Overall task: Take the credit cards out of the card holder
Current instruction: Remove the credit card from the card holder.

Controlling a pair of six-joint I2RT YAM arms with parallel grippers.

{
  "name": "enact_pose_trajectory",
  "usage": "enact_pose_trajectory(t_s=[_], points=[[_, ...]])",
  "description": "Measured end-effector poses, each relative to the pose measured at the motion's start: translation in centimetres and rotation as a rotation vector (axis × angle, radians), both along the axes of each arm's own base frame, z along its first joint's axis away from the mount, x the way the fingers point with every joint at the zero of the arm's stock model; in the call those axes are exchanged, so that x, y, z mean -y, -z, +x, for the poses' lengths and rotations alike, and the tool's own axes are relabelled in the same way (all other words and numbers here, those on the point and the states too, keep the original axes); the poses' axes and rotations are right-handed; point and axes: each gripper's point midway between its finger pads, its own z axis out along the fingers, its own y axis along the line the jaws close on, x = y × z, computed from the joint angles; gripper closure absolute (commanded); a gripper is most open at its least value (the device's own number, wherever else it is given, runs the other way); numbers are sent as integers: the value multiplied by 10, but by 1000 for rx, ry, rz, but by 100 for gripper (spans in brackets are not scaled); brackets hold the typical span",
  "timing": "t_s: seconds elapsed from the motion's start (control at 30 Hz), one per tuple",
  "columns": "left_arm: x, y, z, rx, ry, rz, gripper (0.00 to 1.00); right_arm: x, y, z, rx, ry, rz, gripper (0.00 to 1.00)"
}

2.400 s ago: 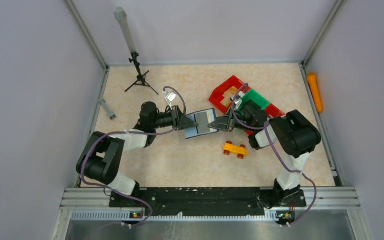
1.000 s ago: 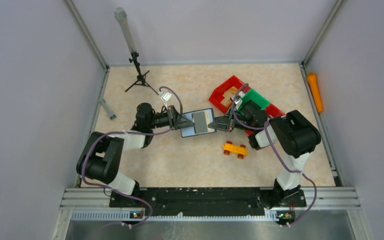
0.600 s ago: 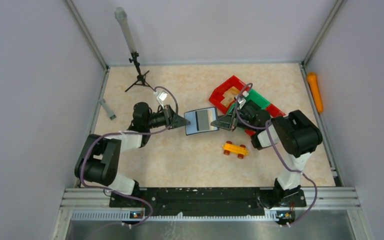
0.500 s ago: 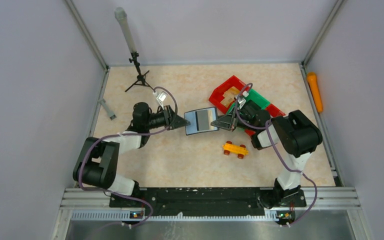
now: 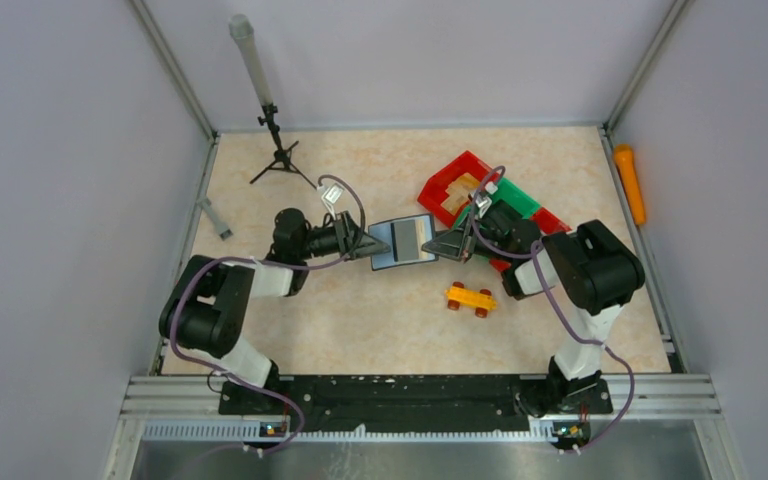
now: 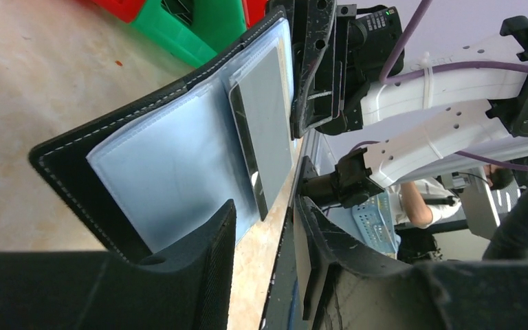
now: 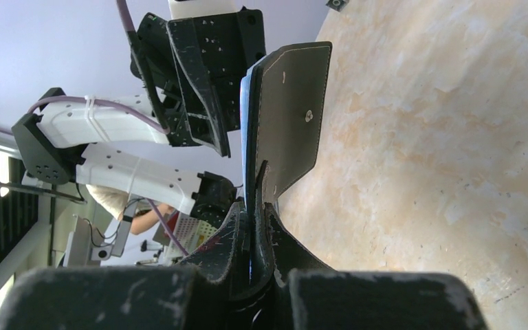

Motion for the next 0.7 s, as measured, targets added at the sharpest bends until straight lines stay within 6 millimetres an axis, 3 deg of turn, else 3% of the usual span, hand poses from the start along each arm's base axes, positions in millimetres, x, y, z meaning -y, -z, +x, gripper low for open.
enact_pose_trajectory(t_s=[0.23,0.37,0.43,0.57,0.7], points=[[10,0,-9,-16,45,-17,58,-2,0,-2,0,-8,0,100],[14,3,-10,-22,59,-5,63,-4,0,-4,1,-14,0,100],[17,5,-9,-29,65,7,71,-4,0,-4,0,-16,0,100],[19,9,-8,-33,69,28,98,-4,0,-5,0,-18,0,100],[19,13,-9,-44,70,41,100,-4,0,-5,0,-21,-1,100]])
